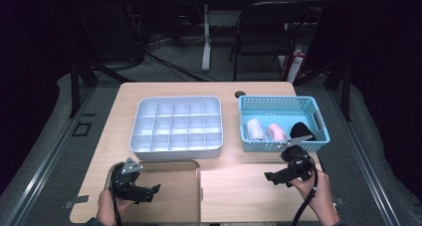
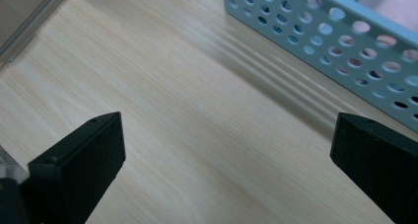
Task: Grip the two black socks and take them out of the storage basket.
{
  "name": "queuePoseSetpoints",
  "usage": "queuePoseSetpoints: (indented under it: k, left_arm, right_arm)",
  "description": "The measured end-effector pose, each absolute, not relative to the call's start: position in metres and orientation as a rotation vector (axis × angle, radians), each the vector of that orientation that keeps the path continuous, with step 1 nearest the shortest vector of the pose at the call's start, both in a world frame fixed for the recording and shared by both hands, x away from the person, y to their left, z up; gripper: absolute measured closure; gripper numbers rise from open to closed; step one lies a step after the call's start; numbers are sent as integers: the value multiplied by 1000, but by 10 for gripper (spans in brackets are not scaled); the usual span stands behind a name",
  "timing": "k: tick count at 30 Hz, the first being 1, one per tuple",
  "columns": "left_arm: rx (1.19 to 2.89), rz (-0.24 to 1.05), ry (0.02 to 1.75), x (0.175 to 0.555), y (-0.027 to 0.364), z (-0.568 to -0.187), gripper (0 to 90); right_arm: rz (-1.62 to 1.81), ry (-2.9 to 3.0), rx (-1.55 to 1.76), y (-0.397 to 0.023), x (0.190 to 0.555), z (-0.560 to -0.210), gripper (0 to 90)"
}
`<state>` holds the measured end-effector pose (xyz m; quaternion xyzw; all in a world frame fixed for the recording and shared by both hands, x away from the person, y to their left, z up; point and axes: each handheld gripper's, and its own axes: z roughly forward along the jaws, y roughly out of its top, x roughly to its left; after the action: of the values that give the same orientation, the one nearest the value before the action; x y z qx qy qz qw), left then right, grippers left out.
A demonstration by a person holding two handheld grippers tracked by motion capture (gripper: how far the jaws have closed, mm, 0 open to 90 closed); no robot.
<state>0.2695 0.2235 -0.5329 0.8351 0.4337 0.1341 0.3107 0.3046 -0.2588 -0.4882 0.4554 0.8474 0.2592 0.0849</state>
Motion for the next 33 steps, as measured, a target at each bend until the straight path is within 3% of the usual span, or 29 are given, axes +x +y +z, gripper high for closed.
queuePoseSetpoints:
  k: [17, 33]
  left_arm:
    - [2220, 345, 1142, 271, 223, -535, 2]
    - [2223, 333, 1149, 271, 223, -536, 2]
  right_arm:
    - [751, 2506, 1392, -284, 345, -449, 0]
    - [702, 2416, 1543, -322, 392, -446, 8]
